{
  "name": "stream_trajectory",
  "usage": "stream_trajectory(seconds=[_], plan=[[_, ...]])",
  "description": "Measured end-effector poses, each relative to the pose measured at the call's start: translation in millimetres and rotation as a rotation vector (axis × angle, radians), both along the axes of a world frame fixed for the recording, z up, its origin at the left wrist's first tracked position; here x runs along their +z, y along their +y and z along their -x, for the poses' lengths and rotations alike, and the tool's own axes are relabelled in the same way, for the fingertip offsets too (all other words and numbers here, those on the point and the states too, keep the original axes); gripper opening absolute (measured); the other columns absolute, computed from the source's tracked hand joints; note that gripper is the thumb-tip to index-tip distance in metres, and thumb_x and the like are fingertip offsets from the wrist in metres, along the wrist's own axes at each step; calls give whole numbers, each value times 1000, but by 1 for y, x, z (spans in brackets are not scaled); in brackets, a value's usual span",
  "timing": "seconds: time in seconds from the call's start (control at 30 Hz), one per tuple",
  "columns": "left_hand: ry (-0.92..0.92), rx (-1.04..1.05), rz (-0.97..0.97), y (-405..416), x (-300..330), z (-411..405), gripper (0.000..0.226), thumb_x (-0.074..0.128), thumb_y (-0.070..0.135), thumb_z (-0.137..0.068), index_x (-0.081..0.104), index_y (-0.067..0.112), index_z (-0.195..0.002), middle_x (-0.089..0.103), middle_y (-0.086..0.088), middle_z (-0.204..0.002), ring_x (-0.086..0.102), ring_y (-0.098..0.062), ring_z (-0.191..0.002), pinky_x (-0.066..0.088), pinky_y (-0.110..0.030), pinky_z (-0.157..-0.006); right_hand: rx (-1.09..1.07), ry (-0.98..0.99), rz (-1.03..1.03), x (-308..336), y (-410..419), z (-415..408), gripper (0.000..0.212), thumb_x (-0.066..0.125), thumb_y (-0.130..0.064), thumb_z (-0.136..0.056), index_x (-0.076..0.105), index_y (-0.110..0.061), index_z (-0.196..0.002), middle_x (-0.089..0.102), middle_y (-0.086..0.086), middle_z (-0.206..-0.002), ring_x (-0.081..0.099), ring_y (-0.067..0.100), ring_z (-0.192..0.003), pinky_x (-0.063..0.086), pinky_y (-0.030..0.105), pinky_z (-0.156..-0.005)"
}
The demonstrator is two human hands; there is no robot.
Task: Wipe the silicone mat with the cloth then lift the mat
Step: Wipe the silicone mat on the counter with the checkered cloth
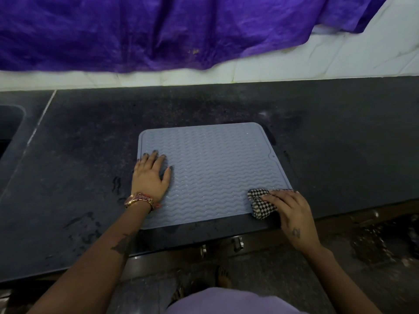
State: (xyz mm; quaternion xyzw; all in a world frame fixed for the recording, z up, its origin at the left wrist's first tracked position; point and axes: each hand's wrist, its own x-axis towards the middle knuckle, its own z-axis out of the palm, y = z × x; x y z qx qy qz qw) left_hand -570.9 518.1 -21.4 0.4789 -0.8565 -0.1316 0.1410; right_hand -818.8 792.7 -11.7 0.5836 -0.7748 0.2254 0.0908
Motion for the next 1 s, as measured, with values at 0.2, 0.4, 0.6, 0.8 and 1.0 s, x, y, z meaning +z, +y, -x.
stream_trajectory(seconds=[0.2, 0.4, 0.6, 0.8, 1.0], plan=[[-4, -2, -4, 0, 0, 0, 64, 27, 48, -86, 42, 15, -139, 31, -9, -151, 23, -30, -141, 10, -41, -117, -3, -18, 64, 6, -2, -12, 50, 65, 12, -69, 67, -14, -112, 67, 7, -112, 60, 30, -99, 46, 44, -88], [4, 2, -4, 0, 0, 0, 64, 27, 48, -86, 43, 16, -138, 32, -9, -150, 23, -30, -140, 11, -41, -117, -29, -44, 32, 1, -8, -33, 59, 71, 16, -64, 68, -18, -113, 67, 4, -112, 61, 32, -99, 50, 51, -82], [8, 5, -9, 0, 0, 0, 64, 26, 49, -86, 42, 16, -139, 32, -9, -151, 23, -29, -141, 10, -40, -117, 11, 24, 36, -1, -30, -70, 56, 69, 8, -67, 68, -24, -113, 68, 0, -110, 59, 25, -100, 48, 45, -84], [7, 2, -16, 1, 0, -1, 66, 24, 50, -86, 39, 17, -140, 29, -7, -152, 20, -27, -142, 8, -39, -117, -44, 9, 21, 2, -41, -88, 56, 57, -3, -66, 65, -28, -115, 67, -4, -109, 61, 23, -95, 46, 43, -81], [15, -5, -31, 0, -1, -1, 67, 22, 50, -86, 37, 17, -142, 27, -6, -153, 18, -26, -143, 7, -37, -118, 53, 58, -40, 1, -56, -109, 62, 72, 1, -57, 67, -28, -112, 67, -2, -110, 63, 26, -91, 48, 43, -80]])
